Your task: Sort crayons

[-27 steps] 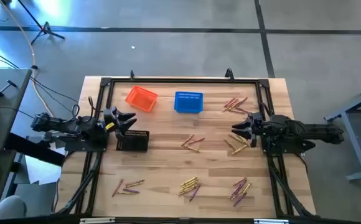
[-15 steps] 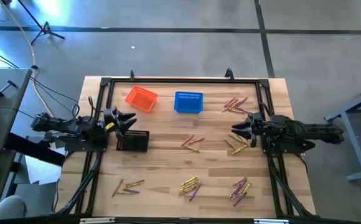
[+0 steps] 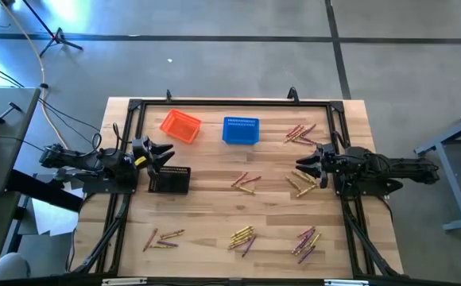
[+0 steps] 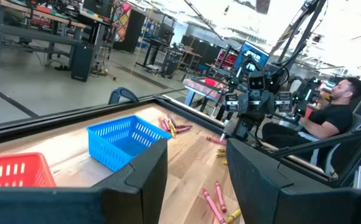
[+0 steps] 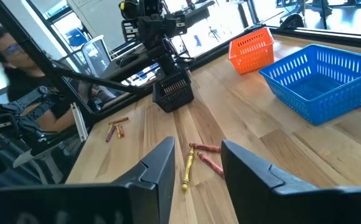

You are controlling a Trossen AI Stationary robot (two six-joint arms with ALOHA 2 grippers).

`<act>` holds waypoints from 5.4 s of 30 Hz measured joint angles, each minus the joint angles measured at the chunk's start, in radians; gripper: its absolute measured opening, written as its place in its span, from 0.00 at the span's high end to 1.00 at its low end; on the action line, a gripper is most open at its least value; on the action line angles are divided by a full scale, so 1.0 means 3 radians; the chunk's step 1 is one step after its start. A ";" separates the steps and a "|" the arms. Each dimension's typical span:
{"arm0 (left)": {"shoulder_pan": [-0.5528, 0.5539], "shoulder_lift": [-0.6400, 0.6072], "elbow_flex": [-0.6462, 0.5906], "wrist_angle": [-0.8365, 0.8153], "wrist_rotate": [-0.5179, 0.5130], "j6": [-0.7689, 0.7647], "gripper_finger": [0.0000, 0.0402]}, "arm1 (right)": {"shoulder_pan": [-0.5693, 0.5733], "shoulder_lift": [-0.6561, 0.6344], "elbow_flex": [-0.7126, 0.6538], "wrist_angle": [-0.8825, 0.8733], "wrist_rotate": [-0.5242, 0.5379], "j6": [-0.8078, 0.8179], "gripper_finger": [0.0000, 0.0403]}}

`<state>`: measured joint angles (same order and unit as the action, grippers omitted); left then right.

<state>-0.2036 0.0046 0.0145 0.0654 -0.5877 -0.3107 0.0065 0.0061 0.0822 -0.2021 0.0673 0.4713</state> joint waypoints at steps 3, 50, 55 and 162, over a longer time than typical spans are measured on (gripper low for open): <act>0.0000 -0.0001 0.0001 0.0000 0.0000 0.0000 0.62 | -0.0001 0.0000 -0.0001 0.0000 0.0000 -0.0001 0.71; -0.0001 0.0000 0.0001 0.0001 0.0000 0.0000 0.62 | 0.0000 0.0000 0.0000 -0.0001 0.0000 0.0000 0.71; -0.0001 -0.0001 0.0000 0.0000 0.0001 0.0000 0.62 | 0.0000 0.0000 -0.0001 0.0000 0.0000 0.0000 0.71; -0.0001 0.0000 0.0000 0.0000 0.0000 0.0000 0.62 | -0.0001 0.0001 0.0000 0.0454 0.1751 0.0078 0.71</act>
<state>-0.2039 0.0048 0.0145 0.0654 -0.5877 -0.3107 0.0063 0.0063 0.0822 -0.0660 0.5927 0.4948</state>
